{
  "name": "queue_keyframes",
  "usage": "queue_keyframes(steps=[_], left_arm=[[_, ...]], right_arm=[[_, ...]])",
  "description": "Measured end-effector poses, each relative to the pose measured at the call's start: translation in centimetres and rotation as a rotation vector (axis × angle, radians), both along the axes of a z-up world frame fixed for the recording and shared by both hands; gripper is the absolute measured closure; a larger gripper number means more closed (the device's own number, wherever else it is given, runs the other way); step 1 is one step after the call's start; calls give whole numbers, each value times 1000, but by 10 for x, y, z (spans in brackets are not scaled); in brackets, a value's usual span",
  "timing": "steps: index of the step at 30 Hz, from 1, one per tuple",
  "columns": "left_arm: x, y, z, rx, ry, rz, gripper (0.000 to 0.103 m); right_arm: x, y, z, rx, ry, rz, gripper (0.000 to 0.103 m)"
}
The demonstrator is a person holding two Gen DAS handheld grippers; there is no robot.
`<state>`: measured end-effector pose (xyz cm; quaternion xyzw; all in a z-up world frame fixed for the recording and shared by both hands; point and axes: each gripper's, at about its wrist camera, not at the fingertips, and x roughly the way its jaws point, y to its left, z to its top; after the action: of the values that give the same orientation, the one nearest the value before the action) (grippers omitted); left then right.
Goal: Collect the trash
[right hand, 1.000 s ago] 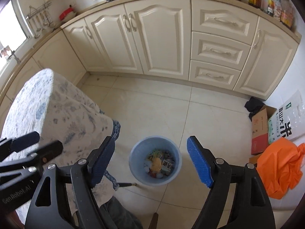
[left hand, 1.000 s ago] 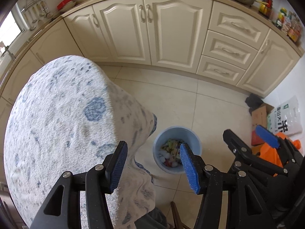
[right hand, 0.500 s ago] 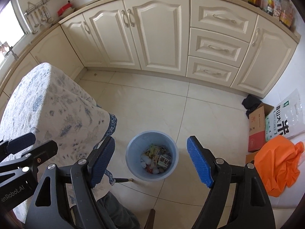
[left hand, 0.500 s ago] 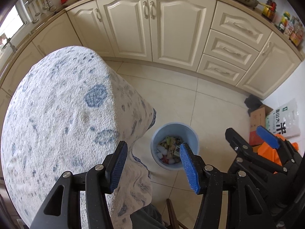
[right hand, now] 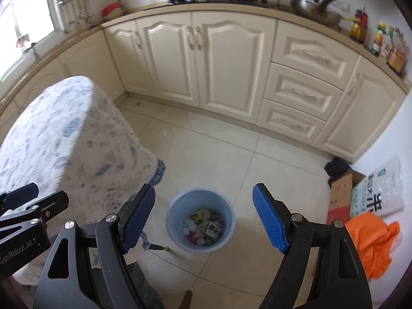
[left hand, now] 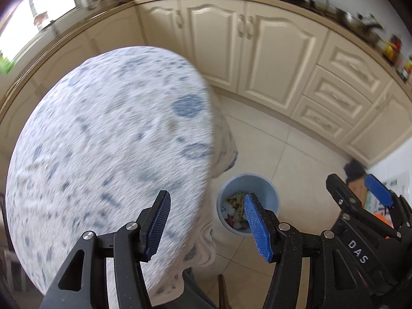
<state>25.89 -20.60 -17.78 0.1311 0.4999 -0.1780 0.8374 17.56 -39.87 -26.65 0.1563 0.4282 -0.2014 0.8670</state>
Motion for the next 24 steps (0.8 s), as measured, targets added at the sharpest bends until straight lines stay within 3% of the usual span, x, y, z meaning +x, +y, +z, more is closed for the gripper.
queue_keyframes(steps=[7,12,14,16,18,21,24], left_arm=[[-35,41,25,-24,-88,139,47],[-76,65,53,-64,-172,227,47],[-94,72,67,-76,-228,260,41],[-112,76,82,-86,-288,283,26],[-132,79,95,-94,-347,305,18],[-165,84,110,-104,-422,335,16],[-193,90,123,-139,-460,364,7]], right_arm=[[-6,28,30,-24,-80,127,23],[-21,46,59,-51,-170,196,13],[-30,53,71,-78,-209,212,10],[-41,57,84,-104,-259,229,9],[-50,63,96,-135,-305,238,5],[-66,69,115,-196,-376,235,0],[-80,73,132,-243,-447,239,0]])
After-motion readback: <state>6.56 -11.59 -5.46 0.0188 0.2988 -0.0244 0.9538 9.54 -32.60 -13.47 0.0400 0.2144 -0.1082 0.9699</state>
